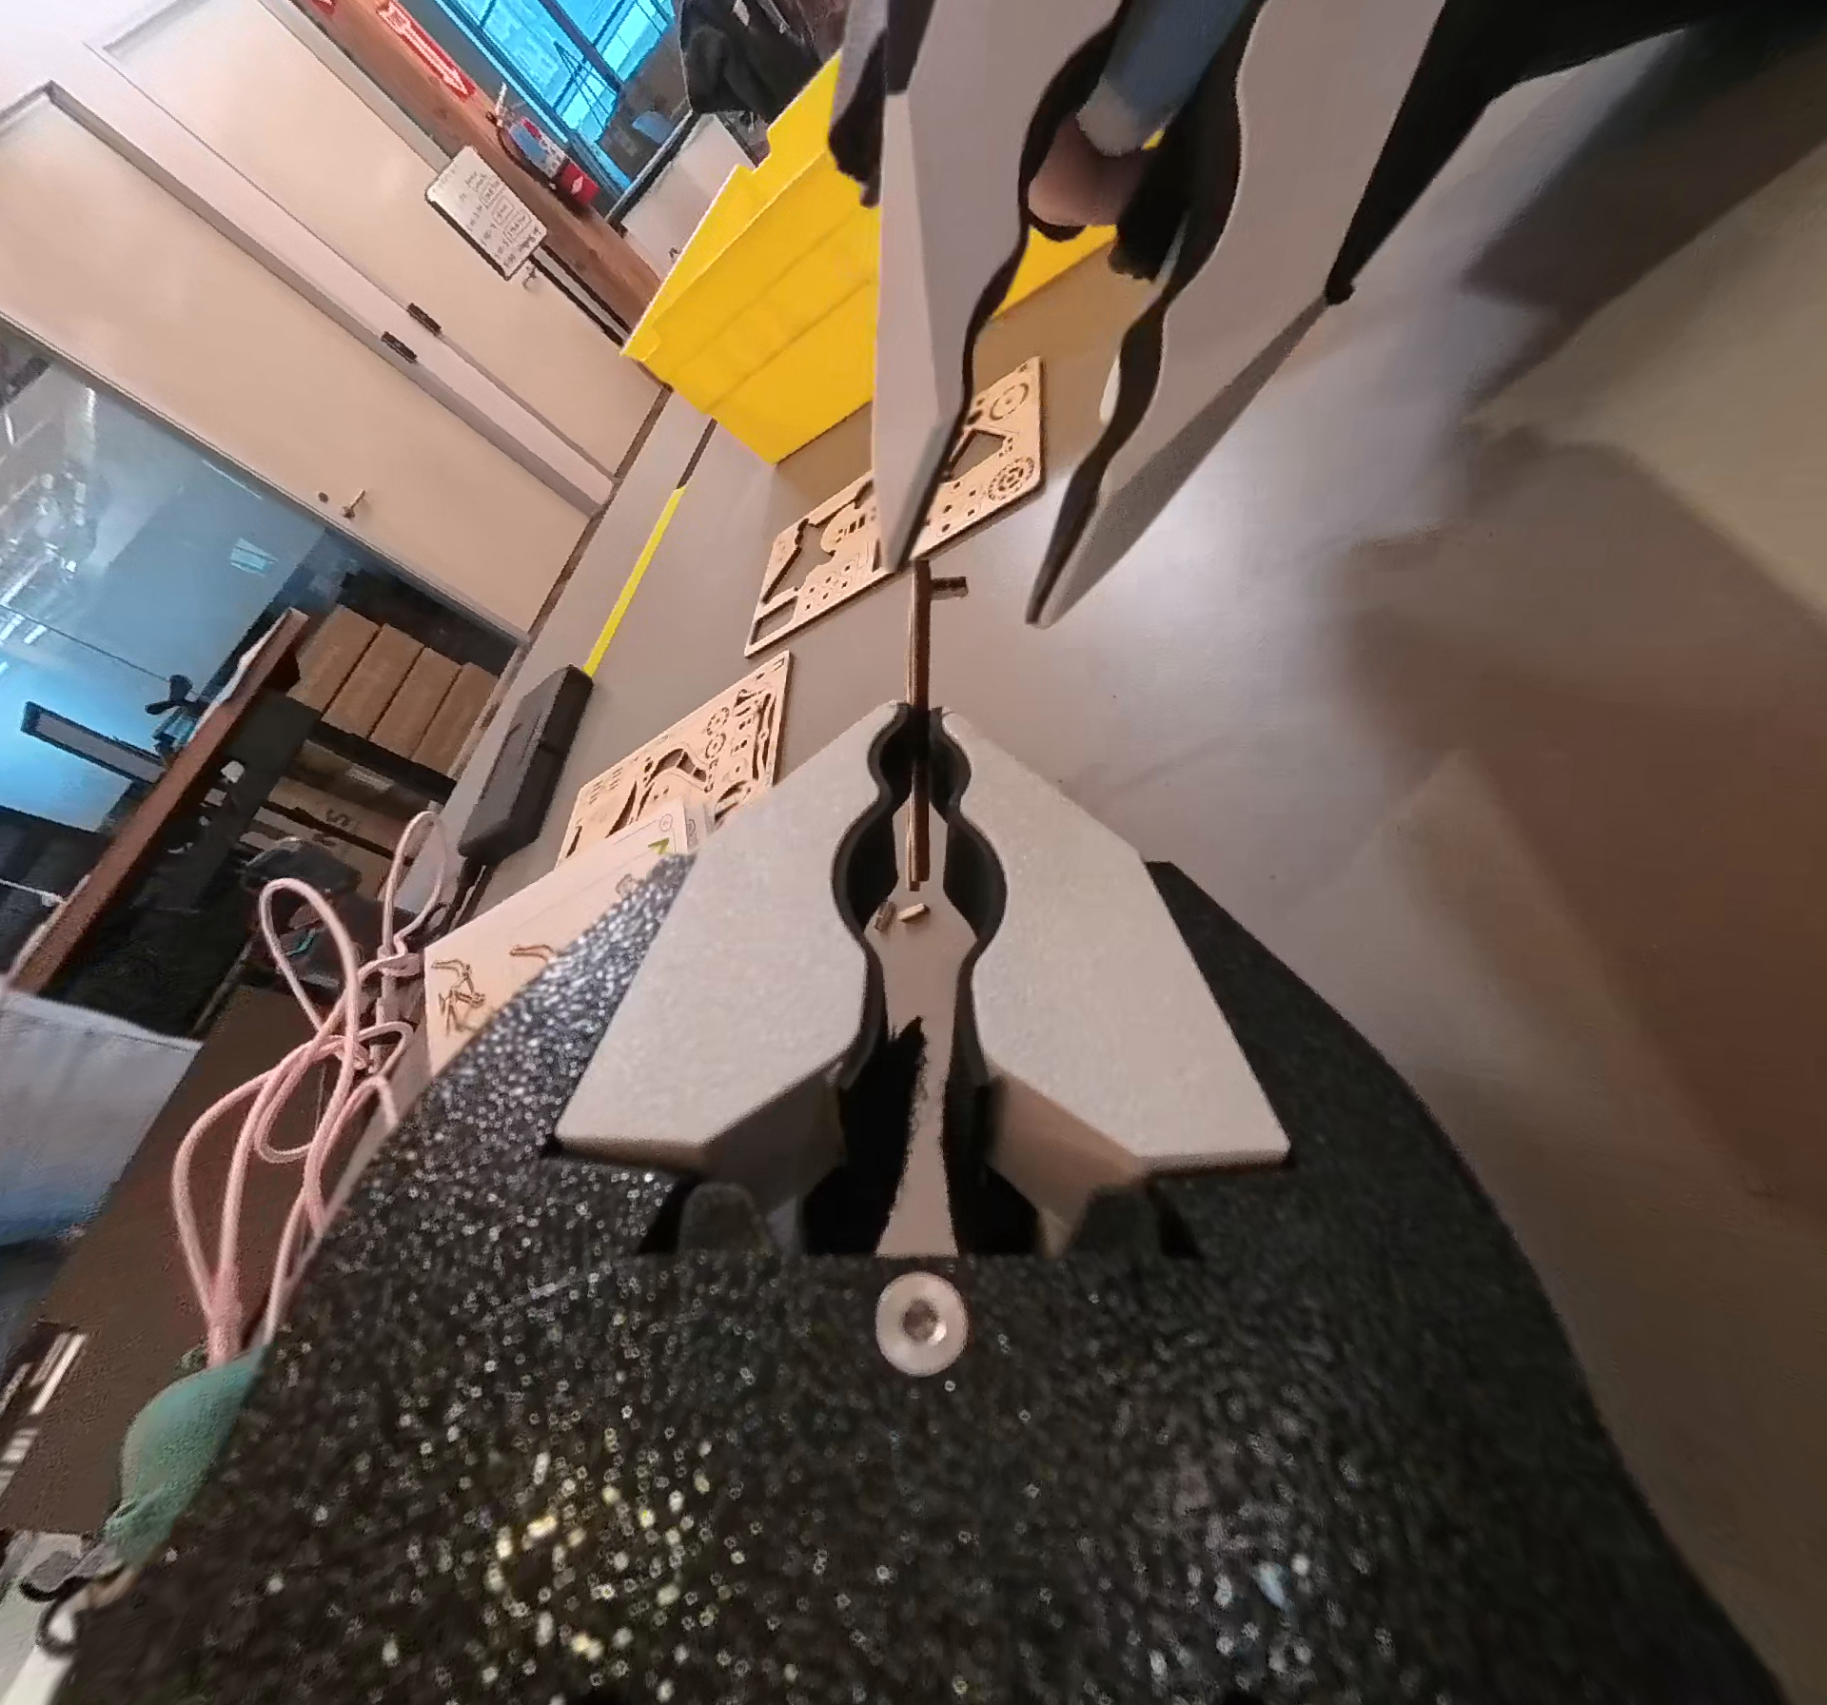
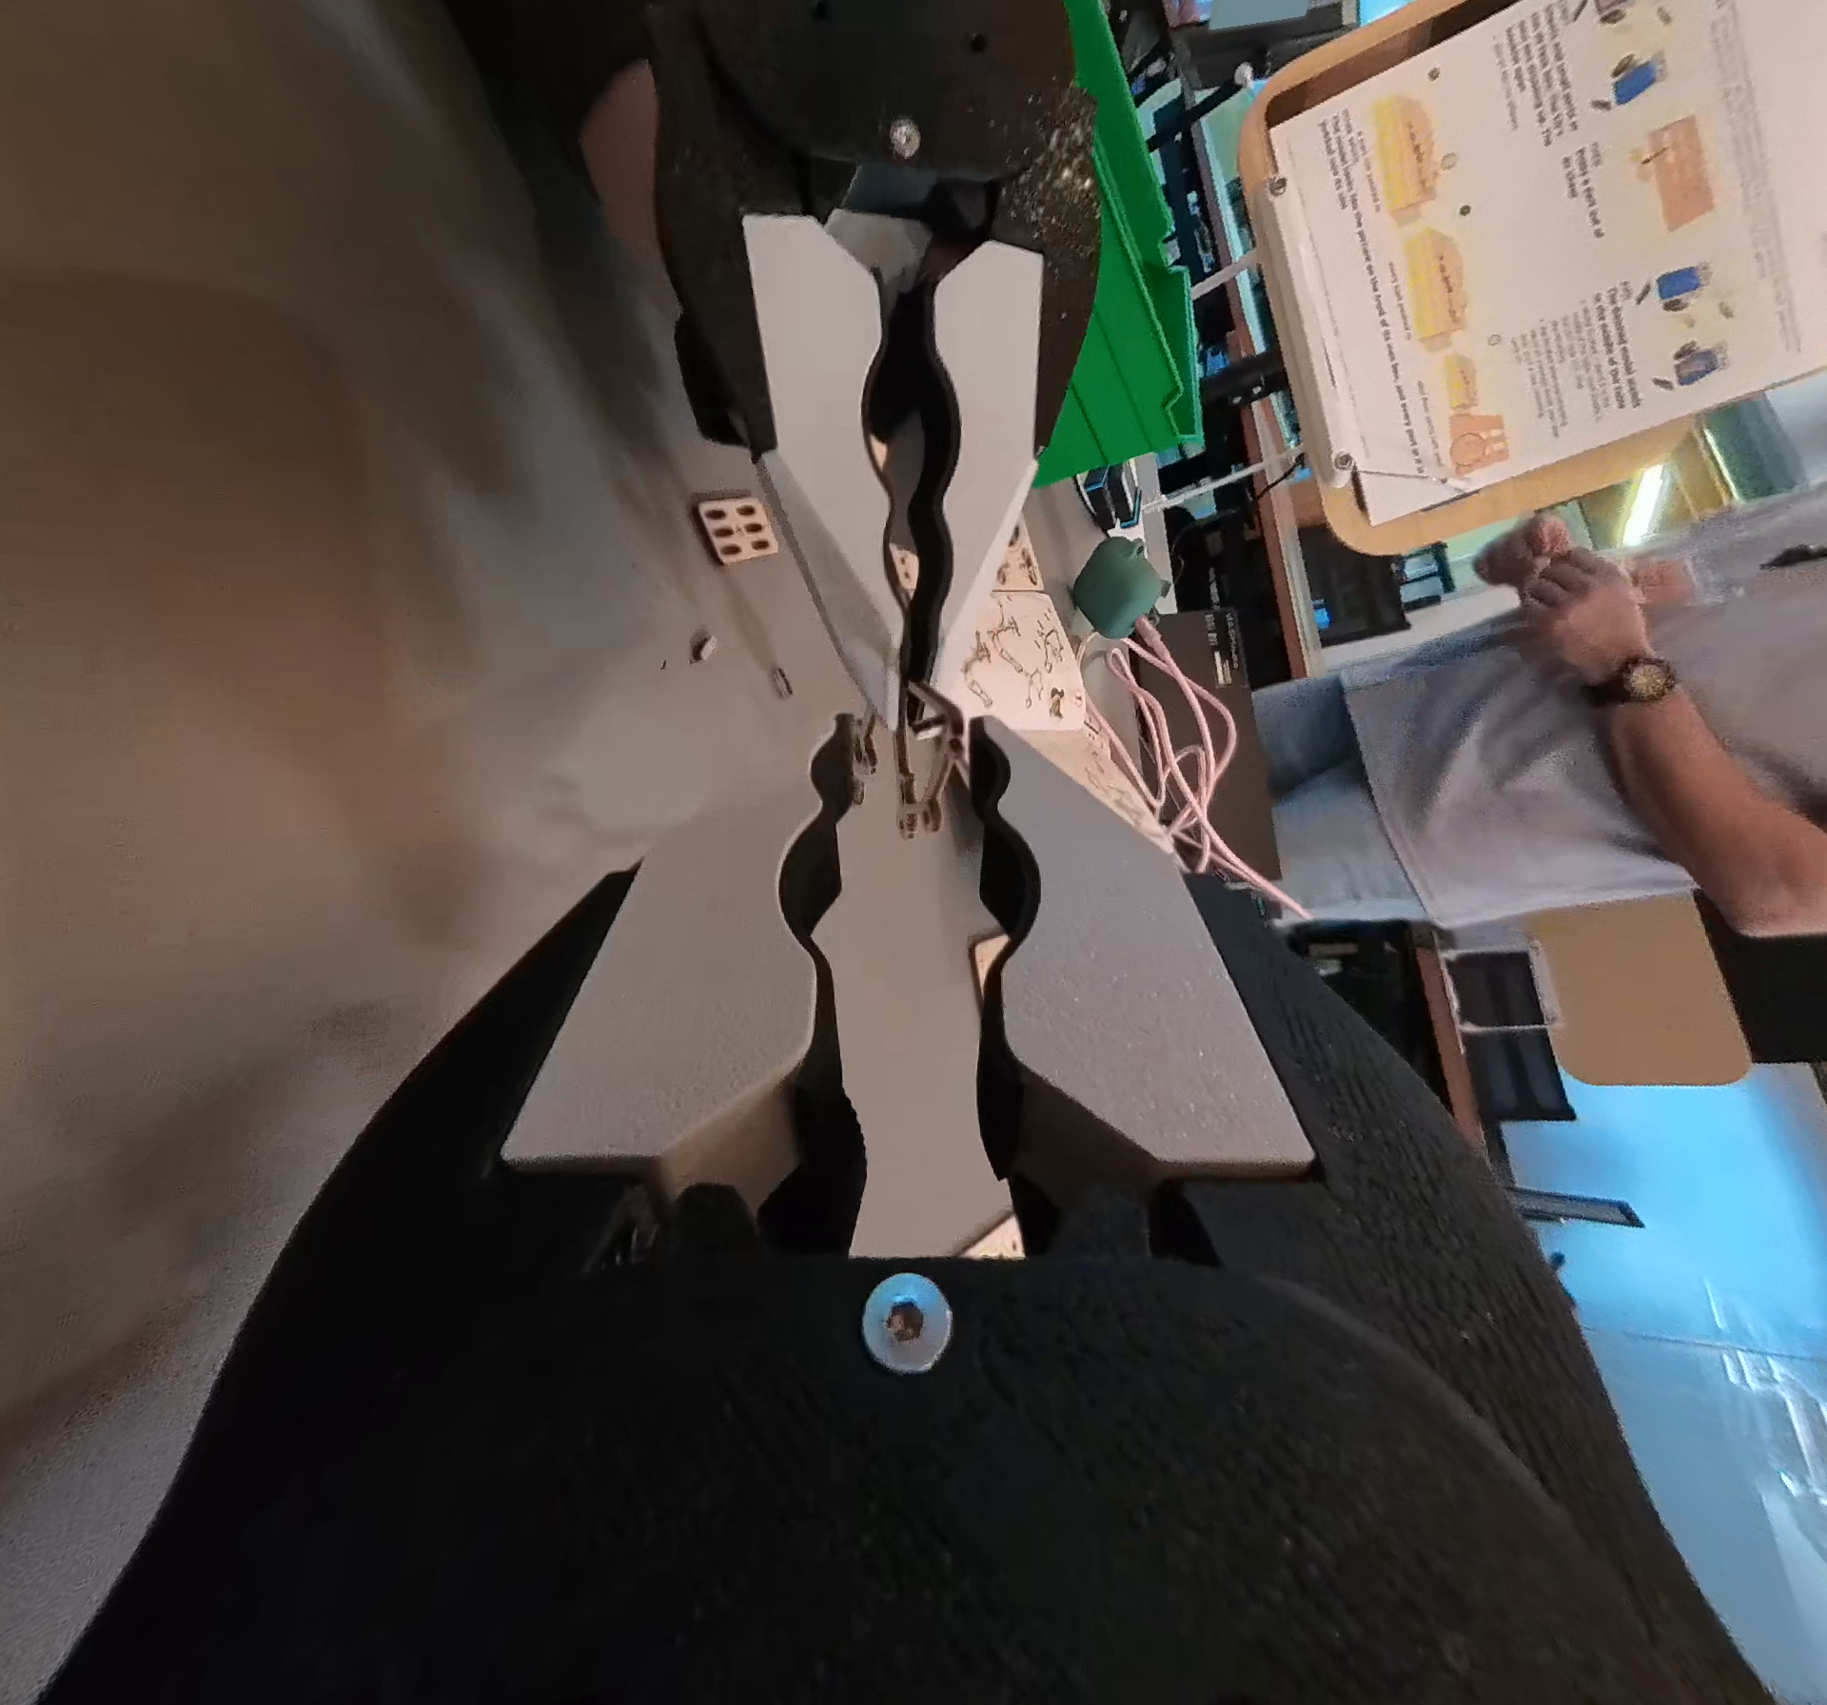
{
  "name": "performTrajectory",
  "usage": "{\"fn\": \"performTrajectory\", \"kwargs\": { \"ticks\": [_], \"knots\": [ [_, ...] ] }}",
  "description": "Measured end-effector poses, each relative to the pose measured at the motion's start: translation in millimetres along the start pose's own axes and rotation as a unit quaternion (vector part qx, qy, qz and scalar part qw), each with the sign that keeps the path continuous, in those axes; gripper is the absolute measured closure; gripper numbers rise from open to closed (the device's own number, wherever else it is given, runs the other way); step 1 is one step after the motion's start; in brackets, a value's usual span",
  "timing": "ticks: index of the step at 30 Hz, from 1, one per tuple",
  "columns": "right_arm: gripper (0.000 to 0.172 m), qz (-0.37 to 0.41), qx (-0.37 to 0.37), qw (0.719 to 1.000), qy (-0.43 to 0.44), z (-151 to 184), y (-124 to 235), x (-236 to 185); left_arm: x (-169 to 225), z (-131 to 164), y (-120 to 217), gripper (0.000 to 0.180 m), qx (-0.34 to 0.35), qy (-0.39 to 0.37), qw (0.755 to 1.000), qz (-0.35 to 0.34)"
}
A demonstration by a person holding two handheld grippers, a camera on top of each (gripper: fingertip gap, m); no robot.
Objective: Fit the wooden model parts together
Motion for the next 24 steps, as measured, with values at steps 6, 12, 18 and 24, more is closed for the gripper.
{"fn": "performTrajectory", "kwargs": {
  "ticks": [6, 12, 18, 24],
  "knots": [
    [0.163, 0.008, 0.004, 1.000, 0.008, 0.3, 2.0, 1.1, 3.1, -2.0, -0.7, 0.180, 0.003, -0.005, 1.000, 0.009],
    [0.162, 0.001, 0.003, 1.000, 0.008, 1.7, 1.3, -0.3, 5.3, -3.6, -0.7, 0.180, 0.013, -0.003, 1.000, 0.019],
    [0.164, -0.006, -0.002, 1.000, 0.001, 0.2, 1.4, -1.2, 6.6, -4.9, -0.5, 0.180, 0.016, -0.004, 1.000, 0.024],
    [0.164, -0.019, -0.005, 0.999, -0.027, -1.6, 1.5, -1.2, 8.9, -6.3, -1.0, 0.180, 0.004, -0.017, 1.000, 0.019]
  ]
}}
Point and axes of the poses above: each gripper's, where its closed fingertips meet, y back along the fingers, z out of its underside, x = y × z across the jaws, the point moved 4 cm from there along y, back along the fingers, and after that the axes turned 13 degrees about -y, right-handed, at the moved point
